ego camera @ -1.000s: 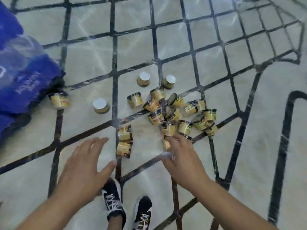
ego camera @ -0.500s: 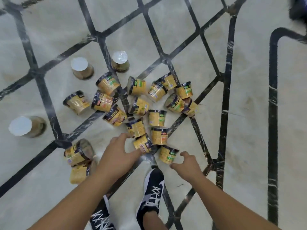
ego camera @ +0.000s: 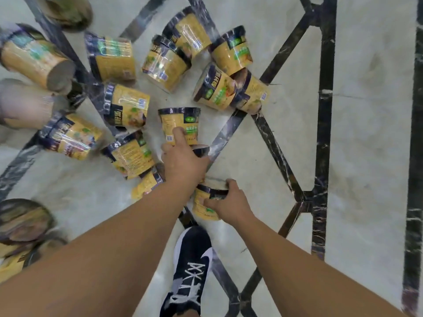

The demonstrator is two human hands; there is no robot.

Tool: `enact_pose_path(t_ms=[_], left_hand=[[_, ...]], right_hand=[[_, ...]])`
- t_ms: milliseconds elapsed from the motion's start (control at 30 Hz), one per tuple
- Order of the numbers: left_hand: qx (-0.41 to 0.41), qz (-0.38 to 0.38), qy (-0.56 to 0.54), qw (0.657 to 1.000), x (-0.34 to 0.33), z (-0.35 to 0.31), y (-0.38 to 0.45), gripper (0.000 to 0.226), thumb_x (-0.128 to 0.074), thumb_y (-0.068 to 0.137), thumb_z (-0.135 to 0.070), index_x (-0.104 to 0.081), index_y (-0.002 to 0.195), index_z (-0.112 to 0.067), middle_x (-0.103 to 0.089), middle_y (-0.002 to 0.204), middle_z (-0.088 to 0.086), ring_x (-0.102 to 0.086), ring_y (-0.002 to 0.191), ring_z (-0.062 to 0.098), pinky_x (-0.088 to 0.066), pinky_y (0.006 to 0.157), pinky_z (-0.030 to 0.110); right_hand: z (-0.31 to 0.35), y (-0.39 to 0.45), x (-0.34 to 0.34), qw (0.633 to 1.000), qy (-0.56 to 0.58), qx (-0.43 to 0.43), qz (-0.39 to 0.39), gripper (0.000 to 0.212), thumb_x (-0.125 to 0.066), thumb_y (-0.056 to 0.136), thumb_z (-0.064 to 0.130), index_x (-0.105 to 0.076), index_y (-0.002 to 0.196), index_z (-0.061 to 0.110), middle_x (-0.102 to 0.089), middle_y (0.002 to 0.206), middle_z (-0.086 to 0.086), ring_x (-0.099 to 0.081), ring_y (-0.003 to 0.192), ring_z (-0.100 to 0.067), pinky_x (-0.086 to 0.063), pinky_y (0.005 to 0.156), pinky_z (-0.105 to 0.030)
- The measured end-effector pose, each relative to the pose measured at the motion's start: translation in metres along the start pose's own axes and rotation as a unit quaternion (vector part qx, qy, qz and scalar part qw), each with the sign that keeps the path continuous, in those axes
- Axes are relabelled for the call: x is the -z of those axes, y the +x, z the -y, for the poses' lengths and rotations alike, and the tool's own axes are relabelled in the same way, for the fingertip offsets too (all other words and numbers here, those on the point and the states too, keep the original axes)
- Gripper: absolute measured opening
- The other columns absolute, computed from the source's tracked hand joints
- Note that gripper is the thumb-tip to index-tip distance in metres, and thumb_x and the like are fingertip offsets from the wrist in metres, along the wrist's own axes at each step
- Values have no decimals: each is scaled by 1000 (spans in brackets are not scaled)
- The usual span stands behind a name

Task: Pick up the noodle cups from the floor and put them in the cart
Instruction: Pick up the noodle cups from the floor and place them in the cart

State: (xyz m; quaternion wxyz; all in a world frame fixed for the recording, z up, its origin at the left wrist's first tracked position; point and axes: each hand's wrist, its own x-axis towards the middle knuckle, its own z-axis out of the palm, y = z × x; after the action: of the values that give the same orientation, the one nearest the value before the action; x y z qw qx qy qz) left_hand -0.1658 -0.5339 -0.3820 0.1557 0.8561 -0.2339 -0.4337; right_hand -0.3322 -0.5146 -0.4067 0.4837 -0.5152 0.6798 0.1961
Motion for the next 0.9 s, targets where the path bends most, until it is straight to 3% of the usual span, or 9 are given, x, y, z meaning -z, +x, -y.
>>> enact_pose_path(t_ms=[100, 233, 333, 433, 533, 600, 700, 767, 900], left_hand=[[-6, -43, -12, 999, -13, 3, 5, 74, -85, 78, -39, -29, 125, -29, -41, 125, 15, -56, 97, 40, -45, 73, 42], [-17, -39, -2, 999, -10, 8, 5, 79, -87, 73, -41, -29, 124, -26, -48, 118, 17, -58, 100, 41, -51, 80, 45], [-38, -22, 8, 999, 7, 12, -6, 92, -87, 72, -49, -28, 139, -25, -53, 118, 17, -57, 108, 39, -50, 82, 43], [-64, -5, -15, 998, 42, 18, -36, 101, -85, 70, -51, -27, 150, -32, -43, 135, 15, -49, 124, 37, -49, 97, 45], [-81, 11, -58, 995, 101, 28, -82, 98, -86, 69, -51, -33, 150, -35, -32, 137, 5, -51, 126, 30, -50, 100, 39], [-96, 8, -76, 992, 151, 41, -118, 94, -88, 70, -51, -38, 149, -34, -27, 133, -2, -55, 122, 22, -47, 97, 27], [-109, -7, -76, 991, 231, 66, -175, 88, -88, 72, -52, -42, 146, -37, -23, 132, -9, -59, 115, 18, -45, 92, 20], [-109, -25, -80, 990, 286, 88, -216, 88, -87, 71, -56, -43, 145, -41, -22, 133, -12, -58, 114, 17, -46, 95, 22], [-107, -76, -116, 985, 385, 141, -302, 81, -87, 71, -58, -43, 139, -51, -23, 145, -18, -48, 119, -8, -36, 95, 4]], right_hand=[[-5, 2, -7, 999, 43, 11, -12, 108, -94, 68, 40, -34, 156, 20, -56, 138, -4, -62, 119, -22, -53, 92, -33], [0, -7, -5, 999, 17, 23, -35, 107, -93, 67, 37, -34, 156, 21, -51, 135, -7, -59, 121, -26, -52, 95, -35], [10, -26, 4, 998, -21, 46, -42, 108, -89, 62, 41, -37, 155, 23, -49, 129, -6, -61, 118, -29, -55, 96, -40], [22, -61, 17, 992, -63, 87, -60, 98, -87, 64, 41, -41, 149, 28, -44, 122, -3, -61, 113, -29, -55, 97, -43], [36, -113, 32, 983, -92, 135, -85, 96, -87, 65, 44, -40, 148, 32, -42, 122, 1, -60, 112, -25, -55, 96, -38], [52, -157, 40, 976, -90, 173, -96, 96, -86, 63, 50, -41, 147, 35, -41, 123, 5, -58, 110, -16, -51, 93, -22], [85, -230, 45, 963, -65, 242, -100, 89, -91, 68, 38, -44, 144, 36, -40, 129, 10, -51, 110, 10, -35, 84, 4], [110, -280, 42, 950, -55, 291, -101, 90, -92, 69, 34, -46, 145, 32, -42, 133, 11, -44, 115, 23, -33, 85, 6], [169, -378, 17, 919, -69, 381, -79, 90, -85, 61, 60, -43, 139, 48, -41, 137, 22, -45, 125, 11, -39, 89, -2]])
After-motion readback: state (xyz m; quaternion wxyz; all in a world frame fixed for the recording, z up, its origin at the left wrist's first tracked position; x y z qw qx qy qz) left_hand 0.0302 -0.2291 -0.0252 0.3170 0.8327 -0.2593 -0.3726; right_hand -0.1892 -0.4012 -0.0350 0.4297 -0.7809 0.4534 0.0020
